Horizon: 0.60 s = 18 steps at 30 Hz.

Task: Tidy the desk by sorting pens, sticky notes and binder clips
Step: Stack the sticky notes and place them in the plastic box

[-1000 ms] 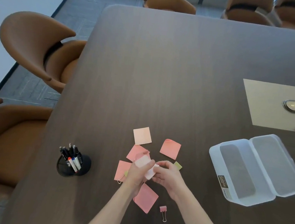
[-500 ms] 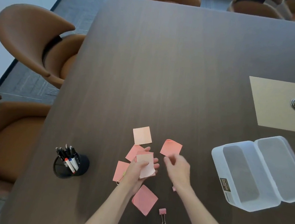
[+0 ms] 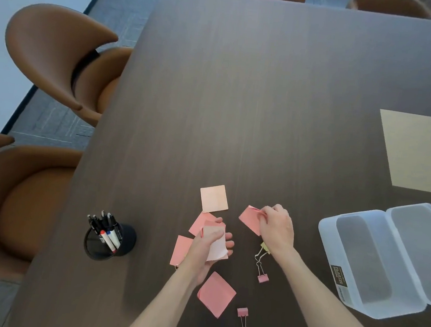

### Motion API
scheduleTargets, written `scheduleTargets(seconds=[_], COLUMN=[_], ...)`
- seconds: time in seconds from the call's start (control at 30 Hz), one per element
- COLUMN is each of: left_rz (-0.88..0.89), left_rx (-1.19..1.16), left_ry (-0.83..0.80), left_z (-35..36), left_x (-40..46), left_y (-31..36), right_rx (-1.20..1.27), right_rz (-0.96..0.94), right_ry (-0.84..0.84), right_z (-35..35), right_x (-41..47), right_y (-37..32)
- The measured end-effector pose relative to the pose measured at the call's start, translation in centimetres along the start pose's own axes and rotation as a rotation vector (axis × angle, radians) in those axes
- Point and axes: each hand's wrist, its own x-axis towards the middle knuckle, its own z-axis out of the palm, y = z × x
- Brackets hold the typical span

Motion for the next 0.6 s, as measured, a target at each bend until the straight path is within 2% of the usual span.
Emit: scheduleTargets(seconds=[0.1, 0.17, 0.23, 0.33, 0.4, 0.5, 0.6], left_rz=[0.029, 0.05, 0.073, 0.093, 0.098, 0.108, 0.116], left_rx=[0.015, 0.027, 0.025, -0.021, 0.002, 0.026, -0.012], left_ry=[0.042, 0.046, 0.013, 0.011, 0.041, 0.075, 0.119], left_z=[0.3, 0.6, 0.9, 0.7, 0.2, -0.8, -2.2], left_x=[0.1, -0.1, -0.4, -0.8, -0.9, -1.2, -1.3], left_y=[0.0, 0.1, 0.3, 0.8, 0.9, 1.1, 1.4], right_rx=[0.497, 0.847, 1.008, 0.99, 0.914, 0.674, 0.289], right_rz=[0.279, 0.458, 0.479, 0.427, 0.387, 0.228, -0.045], right_ry=[-0.043, -0.15, -0.303, -0.452, -0.489, -0.5, -0.43], right_z=[-1.8, -2.7, -2.9, -2.2, -1.5, -0.6, 0.5], right_x=[-1.9, -3.7, -5.5, -7.3, -8.0, -8.7, -8.9], right_y=[-2.3, -4.2, -5.6, -7.1, -7.6, -8.4, -8.8])
